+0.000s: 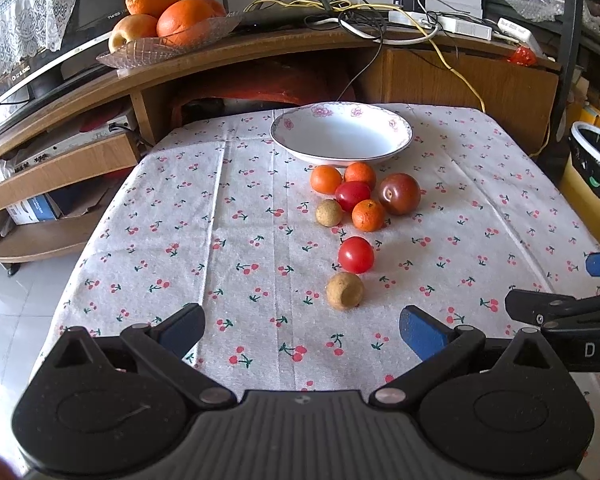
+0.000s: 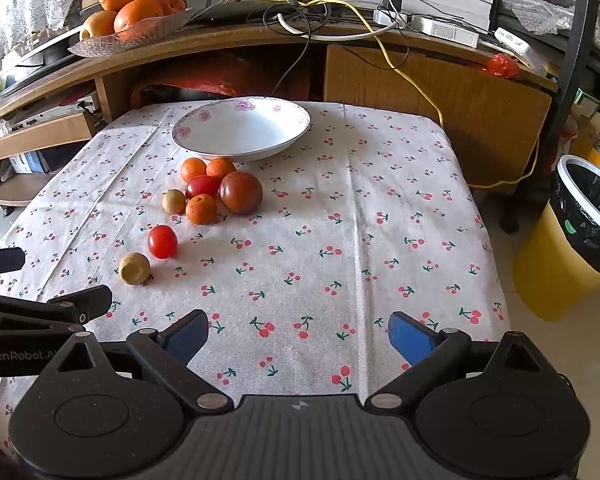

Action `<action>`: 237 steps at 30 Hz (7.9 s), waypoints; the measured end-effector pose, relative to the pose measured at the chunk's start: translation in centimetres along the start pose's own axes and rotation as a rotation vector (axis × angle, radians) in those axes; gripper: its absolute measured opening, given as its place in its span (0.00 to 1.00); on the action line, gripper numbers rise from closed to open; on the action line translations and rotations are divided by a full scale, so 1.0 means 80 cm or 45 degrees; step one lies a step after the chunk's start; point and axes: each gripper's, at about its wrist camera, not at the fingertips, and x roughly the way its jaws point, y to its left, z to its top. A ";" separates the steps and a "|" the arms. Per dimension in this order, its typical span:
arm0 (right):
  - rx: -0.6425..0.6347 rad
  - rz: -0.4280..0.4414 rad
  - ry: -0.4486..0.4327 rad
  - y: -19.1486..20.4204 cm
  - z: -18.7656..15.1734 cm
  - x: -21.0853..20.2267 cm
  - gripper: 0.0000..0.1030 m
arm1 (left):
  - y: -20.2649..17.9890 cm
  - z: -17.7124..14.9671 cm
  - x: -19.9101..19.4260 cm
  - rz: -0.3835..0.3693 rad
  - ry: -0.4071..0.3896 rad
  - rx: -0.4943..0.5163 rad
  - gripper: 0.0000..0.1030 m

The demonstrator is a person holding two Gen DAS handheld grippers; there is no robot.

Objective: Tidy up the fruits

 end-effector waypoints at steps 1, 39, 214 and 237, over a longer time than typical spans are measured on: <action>0.000 0.002 -0.001 0.000 0.000 -0.001 0.89 | 0.000 -0.001 -0.001 0.000 0.001 0.005 1.00; 0.084 0.195 0.041 -0.022 0.035 0.012 0.70 | -0.021 0.024 0.076 -0.224 0.133 0.108 0.33; -0.212 0.450 0.213 -0.004 0.135 0.167 0.35 | 0.013 0.112 0.161 -0.436 0.170 0.407 0.32; -0.300 0.438 0.255 0.001 0.123 0.148 0.36 | 0.028 0.101 0.144 -0.415 0.206 0.441 0.32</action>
